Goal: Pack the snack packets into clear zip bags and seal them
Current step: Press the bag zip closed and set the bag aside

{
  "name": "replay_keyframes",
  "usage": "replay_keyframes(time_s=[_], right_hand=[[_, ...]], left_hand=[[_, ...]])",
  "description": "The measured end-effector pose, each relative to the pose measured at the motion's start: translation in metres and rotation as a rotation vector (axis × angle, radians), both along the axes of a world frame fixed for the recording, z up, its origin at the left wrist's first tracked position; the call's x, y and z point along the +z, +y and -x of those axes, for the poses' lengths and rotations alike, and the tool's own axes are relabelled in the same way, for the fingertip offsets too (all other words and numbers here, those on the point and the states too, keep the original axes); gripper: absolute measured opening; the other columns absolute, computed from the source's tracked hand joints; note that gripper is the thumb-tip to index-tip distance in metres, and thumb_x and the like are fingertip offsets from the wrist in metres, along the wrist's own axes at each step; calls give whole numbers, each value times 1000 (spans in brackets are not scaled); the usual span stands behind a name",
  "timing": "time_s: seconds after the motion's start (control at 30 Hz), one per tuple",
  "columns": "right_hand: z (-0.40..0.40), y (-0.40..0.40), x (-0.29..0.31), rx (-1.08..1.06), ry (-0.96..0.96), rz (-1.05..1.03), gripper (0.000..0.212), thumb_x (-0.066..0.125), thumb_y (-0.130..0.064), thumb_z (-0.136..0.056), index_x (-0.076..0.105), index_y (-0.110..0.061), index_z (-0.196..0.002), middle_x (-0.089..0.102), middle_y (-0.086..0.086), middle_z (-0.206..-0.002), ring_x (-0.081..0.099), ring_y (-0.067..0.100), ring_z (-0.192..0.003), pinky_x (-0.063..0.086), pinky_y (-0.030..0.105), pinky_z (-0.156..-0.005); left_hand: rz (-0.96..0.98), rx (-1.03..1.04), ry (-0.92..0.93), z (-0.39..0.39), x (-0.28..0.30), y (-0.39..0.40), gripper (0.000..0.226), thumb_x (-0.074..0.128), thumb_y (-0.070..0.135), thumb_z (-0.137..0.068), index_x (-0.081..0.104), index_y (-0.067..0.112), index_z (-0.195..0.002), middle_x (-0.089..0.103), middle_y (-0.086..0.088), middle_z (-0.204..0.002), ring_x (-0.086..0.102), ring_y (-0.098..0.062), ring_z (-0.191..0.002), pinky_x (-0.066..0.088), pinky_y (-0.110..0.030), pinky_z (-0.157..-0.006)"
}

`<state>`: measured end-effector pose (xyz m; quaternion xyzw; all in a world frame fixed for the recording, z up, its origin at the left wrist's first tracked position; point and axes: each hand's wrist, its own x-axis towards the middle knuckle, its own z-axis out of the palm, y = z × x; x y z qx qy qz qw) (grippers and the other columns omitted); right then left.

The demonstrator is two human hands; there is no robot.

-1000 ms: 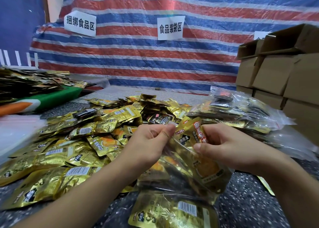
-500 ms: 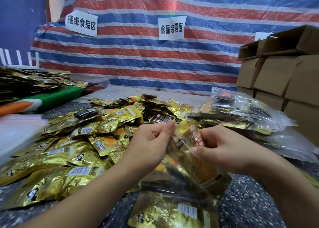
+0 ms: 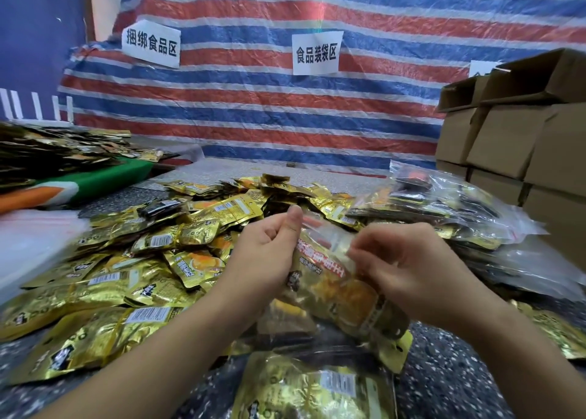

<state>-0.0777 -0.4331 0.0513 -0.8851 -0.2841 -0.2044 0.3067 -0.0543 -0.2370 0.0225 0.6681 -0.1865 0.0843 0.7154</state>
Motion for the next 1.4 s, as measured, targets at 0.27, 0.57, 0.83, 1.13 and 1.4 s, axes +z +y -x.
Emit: replay_keyframes(time_s=[0.27,0.57,0.83,1.13,1.4], right_hand=[[-8,-1,-5,15,-193,-174,5,74,-18,-84,76,-19,-81,70,-10,-72,66,12,-63,55,35,-56],[-5,-1,3,138,-208,-399,18,74,-32,-79,75,-15,-84,73,-1,-73,70,14,-59,59,26,-56],[-13,-3,1,84,-89,-548,12,76,-30,-73,76,-19,-77,73,3,-68,69,16,-55,56,24,-55],[-23,-12,1,-53,391,-700,71,76,-54,-62,60,-19,-122,69,5,-116,68,23,-104,56,49,-90],[-22,-16,-3,134,694,-768,19,71,-24,-74,75,-7,-81,67,10,-76,64,17,-64,52,26,-52]], left_hand=[[1,-135,97,1,4,5,25,62,45,-76,77,26,-74,75,-12,-78,72,-23,-62,58,-34,-58],[81,-255,111,-6,8,13,32,64,48,-80,78,20,-89,75,-13,-103,73,-27,-92,59,-41,-76],[75,-428,369,-6,-2,7,26,67,30,-80,78,10,-93,73,-22,-96,73,-27,-81,61,-36,-70],[244,-242,388,-19,0,13,33,60,28,-88,77,1,-83,75,-21,-95,75,-29,-75,61,-36,-61],[226,-238,363,-26,1,17,45,50,46,-89,72,11,-108,71,-12,-117,71,-33,-101,61,-43,-74]])
